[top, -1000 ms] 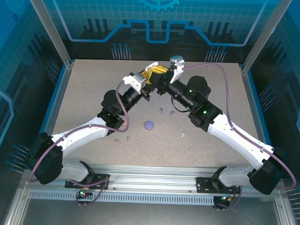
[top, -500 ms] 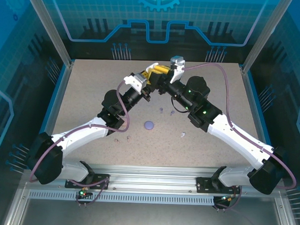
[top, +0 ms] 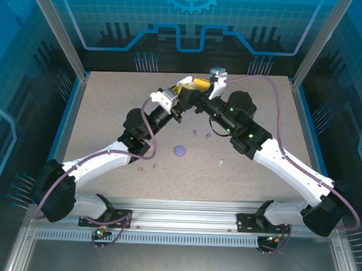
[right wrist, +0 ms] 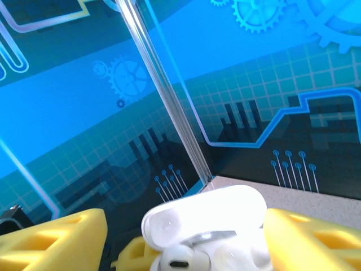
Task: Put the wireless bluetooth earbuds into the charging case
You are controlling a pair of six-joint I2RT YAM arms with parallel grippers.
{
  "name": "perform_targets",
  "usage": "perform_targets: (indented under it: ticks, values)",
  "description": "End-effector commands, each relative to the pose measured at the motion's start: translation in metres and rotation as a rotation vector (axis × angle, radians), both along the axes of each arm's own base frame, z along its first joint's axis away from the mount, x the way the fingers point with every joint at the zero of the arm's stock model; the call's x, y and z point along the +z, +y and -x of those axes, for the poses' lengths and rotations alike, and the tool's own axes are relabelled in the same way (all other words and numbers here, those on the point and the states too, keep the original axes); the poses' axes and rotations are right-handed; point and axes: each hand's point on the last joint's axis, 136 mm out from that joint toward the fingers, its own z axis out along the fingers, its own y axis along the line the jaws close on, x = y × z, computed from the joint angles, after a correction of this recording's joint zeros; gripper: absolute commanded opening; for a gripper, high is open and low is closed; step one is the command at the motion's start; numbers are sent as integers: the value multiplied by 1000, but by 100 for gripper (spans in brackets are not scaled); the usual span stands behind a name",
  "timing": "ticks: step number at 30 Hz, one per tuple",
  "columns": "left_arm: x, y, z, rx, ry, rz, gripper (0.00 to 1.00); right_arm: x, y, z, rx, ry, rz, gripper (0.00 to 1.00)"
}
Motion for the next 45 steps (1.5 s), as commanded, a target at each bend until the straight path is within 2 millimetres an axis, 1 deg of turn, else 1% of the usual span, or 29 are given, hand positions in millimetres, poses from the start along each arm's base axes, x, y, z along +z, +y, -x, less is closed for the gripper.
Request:
perform_targets:
  ticks: [1, 3, 5, 7, 8, 9, 13, 14, 16, 17, 19, 20, 22, 25, 27, 30, 33, 37, 42, 45]
  values:
    - [35, 5, 14, -14, -92, 68, 0, 37, -43, 16, -81, -3, -78, 77]
    - [35, 6, 14, -9, -93, 69, 0, 33, -69, 15, -166, 45, -80, 79]
    - [35, 7, 15, -4, -94, 66, 0, 17, -96, 12, -249, 118, -75, 80]
    - [34, 9, 16, 4, -99, 59, 0, -17, -124, 5, -345, 271, -29, 80]
    - [35, 10, 16, 7, -100, 58, 0, -32, -131, 2, -366, 327, -8, 81]
    - [33, 11, 17, 12, -98, 54, 0, -51, -140, 1, -389, 398, 20, 81]
    - [32, 15, 19, 21, -94, 55, 0, -137, -168, 3, -498, 730, 168, 80]
    - [31, 15, 20, 20, -93, 56, 0, -153, -168, 4, -499, 786, 205, 79]
    - [29, 17, 22, 21, -86, 59, 0, -193, -173, 10, -522, 921, 302, 77]
    - [29, 18, 23, 22, -85, 60, 0, -209, -172, 12, -516, 962, 341, 77]
    - [30, 21, 25, 27, -84, 61, 0, -244, -178, 19, -537, 1061, 429, 75]
    - [29, 22, 26, 28, -81, 59, 0, -257, -181, 22, -550, 1094, 462, 74]
    - [30, 26, 29, 31, -83, 62, 0, -289, -188, 32, -592, 1196, 516, 72]
    - [30, 28, 34, 27, -82, 64, 0, -324, -188, 45, -635, 1322, 491, 71]
    - [29, 30, 36, 26, -81, 66, 0, -340, -182, 51, -657, 1379, 443, 70]
    - [28, 33, 39, 28, -80, 73, 0, -354, -171, 54, -694, 1430, 398, 68]
    - [28, 36, 42, 27, -79, 79, 0, -366, -159, 57, -719, 1479, 395, 67]
    - [27, 39, 46, 31, -81, 81, 0, -380, -144, 59, -733, 1510, 438, 65]
    - [26, 43, 50, 34, -86, 80, 0, -397, -137, 60, -743, 1536, 470, 62]
    - [26, 45, 51, 37, -89, 80, 0, -404, -137, 60, -751, 1543, 490, 58]
